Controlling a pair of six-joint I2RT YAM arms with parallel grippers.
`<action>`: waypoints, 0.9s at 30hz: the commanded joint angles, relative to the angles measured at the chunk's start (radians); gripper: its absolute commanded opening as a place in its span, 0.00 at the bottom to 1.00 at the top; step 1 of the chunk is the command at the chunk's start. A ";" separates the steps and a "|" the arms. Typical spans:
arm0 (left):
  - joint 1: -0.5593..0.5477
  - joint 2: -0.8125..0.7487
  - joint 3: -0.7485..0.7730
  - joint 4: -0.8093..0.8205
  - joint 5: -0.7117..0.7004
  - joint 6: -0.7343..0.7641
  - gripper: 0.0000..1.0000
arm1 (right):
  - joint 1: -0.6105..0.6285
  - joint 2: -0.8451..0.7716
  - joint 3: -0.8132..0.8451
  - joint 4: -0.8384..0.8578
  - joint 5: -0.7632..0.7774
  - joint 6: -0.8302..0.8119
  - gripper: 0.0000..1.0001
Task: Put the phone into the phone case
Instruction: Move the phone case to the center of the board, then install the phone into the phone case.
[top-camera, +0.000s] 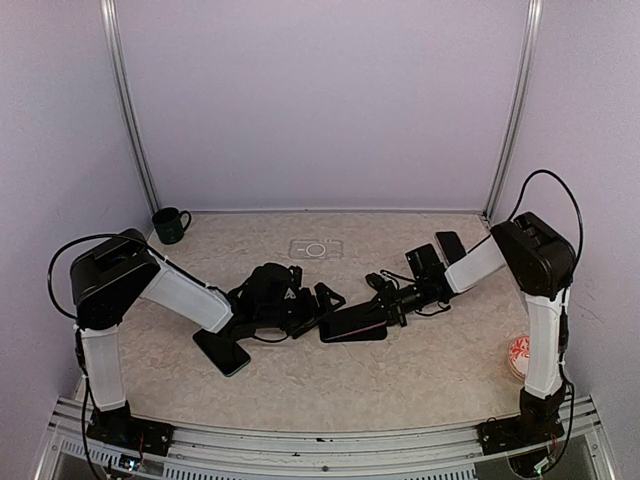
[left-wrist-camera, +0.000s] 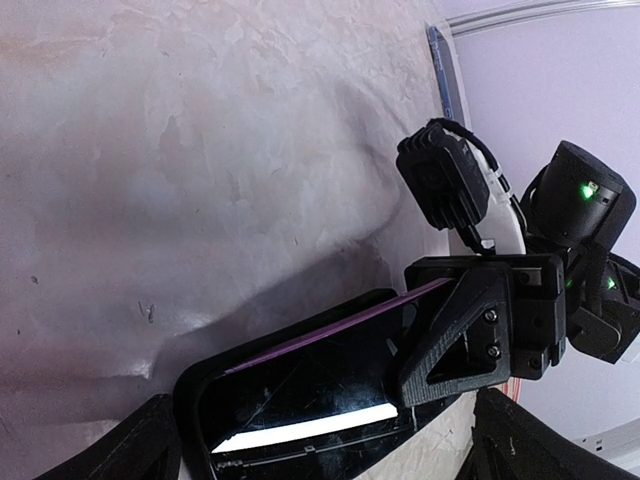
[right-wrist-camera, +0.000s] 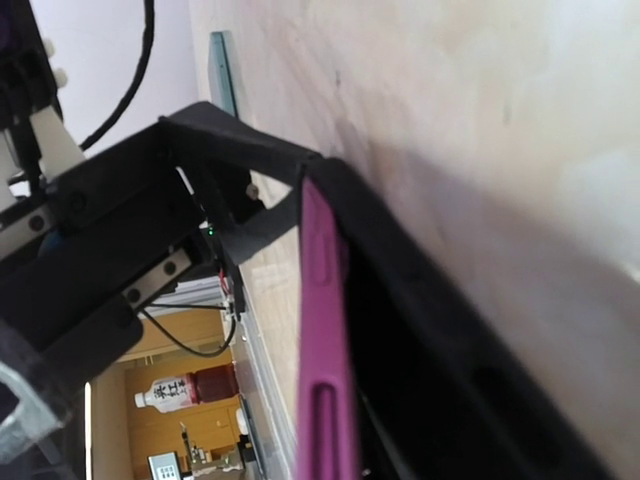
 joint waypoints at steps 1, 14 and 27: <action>-0.054 -0.006 -0.008 0.063 0.099 -0.035 0.99 | 0.043 0.035 -0.020 0.097 0.066 0.049 0.00; -0.057 -0.006 -0.028 0.096 0.105 -0.053 0.99 | 0.065 0.063 -0.046 0.191 0.057 0.099 0.00; -0.063 -0.041 -0.073 0.100 0.082 -0.080 0.99 | 0.067 0.054 -0.088 0.305 0.066 0.167 0.00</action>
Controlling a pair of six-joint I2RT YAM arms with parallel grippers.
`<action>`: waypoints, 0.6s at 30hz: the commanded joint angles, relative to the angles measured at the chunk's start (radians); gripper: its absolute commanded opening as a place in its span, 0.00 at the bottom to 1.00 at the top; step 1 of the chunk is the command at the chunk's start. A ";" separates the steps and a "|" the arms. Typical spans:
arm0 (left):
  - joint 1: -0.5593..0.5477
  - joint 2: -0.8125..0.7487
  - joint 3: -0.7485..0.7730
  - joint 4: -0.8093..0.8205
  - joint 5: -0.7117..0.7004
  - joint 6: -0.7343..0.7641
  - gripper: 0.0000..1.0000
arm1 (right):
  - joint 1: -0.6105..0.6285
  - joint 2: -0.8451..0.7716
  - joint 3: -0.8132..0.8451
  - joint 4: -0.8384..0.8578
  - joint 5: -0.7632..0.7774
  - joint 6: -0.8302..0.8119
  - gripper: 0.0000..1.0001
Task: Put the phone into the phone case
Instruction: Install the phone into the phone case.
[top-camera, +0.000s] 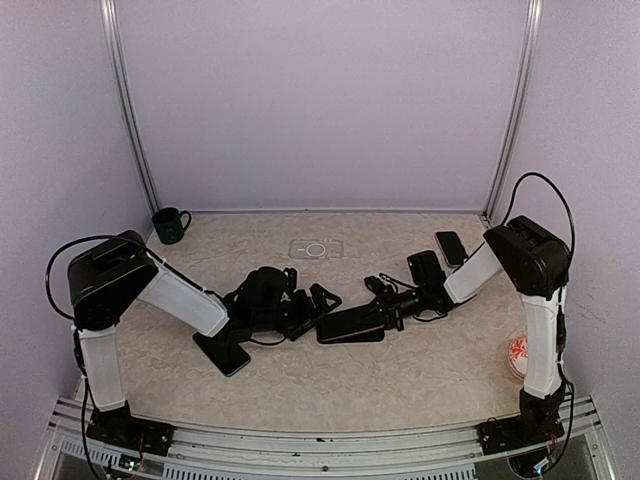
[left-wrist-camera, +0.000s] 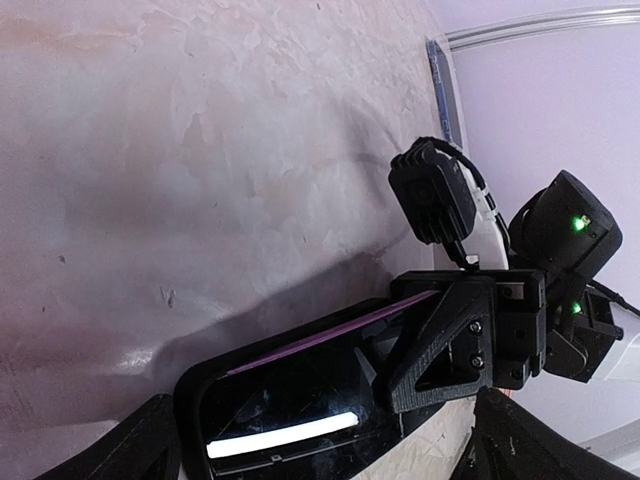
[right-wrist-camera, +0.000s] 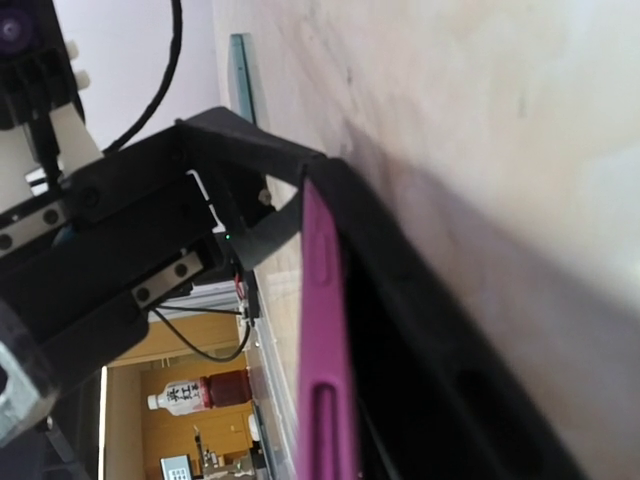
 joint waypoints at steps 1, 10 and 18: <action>-0.058 -0.034 -0.031 0.042 0.105 -0.048 0.99 | 0.052 0.026 -0.014 0.041 0.081 0.021 0.00; -0.060 -0.061 -0.055 0.023 0.081 -0.061 0.99 | 0.052 0.028 -0.018 0.058 0.087 0.028 0.00; -0.053 -0.097 -0.024 -0.089 0.003 0.003 0.99 | 0.050 0.020 -0.017 0.050 0.080 0.020 0.00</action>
